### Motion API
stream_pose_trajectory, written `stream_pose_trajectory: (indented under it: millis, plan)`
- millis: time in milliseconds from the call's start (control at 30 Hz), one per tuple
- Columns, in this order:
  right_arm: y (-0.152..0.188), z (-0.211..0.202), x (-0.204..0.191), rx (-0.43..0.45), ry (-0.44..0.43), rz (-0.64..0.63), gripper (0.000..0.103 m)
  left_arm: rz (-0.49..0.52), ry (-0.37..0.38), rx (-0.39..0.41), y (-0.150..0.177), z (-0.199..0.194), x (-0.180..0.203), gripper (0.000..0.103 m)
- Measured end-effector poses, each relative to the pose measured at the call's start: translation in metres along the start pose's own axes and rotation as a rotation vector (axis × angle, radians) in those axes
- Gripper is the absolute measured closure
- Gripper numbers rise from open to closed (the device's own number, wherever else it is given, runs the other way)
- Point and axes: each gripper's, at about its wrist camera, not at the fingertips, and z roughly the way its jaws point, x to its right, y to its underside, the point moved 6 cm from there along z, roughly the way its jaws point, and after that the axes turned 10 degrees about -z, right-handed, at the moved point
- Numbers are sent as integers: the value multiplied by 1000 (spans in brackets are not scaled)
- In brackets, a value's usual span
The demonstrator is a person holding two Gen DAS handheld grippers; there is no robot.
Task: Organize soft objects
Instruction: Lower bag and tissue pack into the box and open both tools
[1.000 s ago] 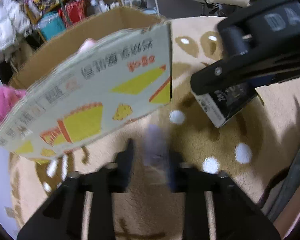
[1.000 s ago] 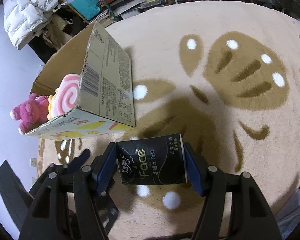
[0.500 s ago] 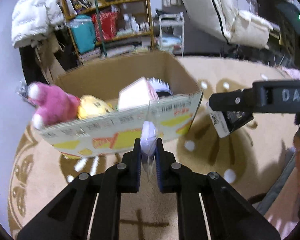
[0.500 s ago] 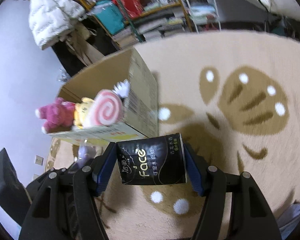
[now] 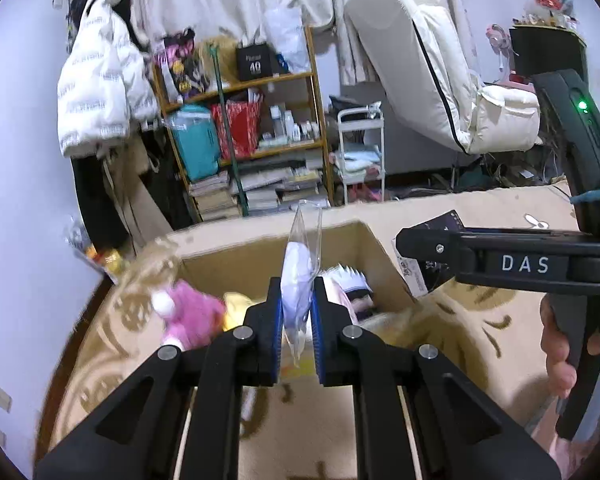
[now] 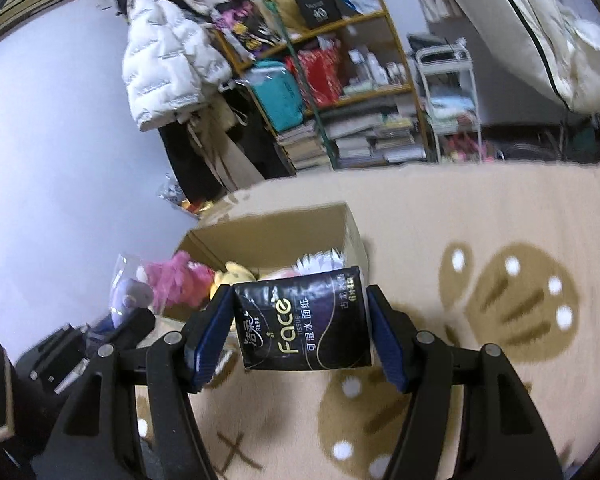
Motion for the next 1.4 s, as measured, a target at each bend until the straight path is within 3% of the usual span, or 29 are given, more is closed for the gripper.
stream_pose_trajectory:
  millis: [167, 367, 700, 967, 1133, 1300, 1400]
  plan:
    - [-26, 8, -6, 54, -4, -64, 34, -1, -33, 30, -17, 11, -16, 91]
    - [-45, 30, -12, 79, 2, -121, 33, -67, -55, -5, -16, 37, -38, 91]
    - [-24, 68, -4, -7, 7, -118, 33, -144, -84, -81, 1, 79, -59, 88]
    - [-17, 75, -4, -31, -5, -128, 32, -160, -80, -80, 2, 82, -63, 83]
    - [-16, 76, -5, -37, 4, -129, 30, -174, -88, -87, 2, 80, -67, 71]
    - [-16, 72, -4, -27, 1, -121, 23, -188, -91, -88, 3, 73, -70, 68]
    - [-16, 70, -3, -26, 7, -124, 22, -183, -104, -71, 2, 66, -71, 53]
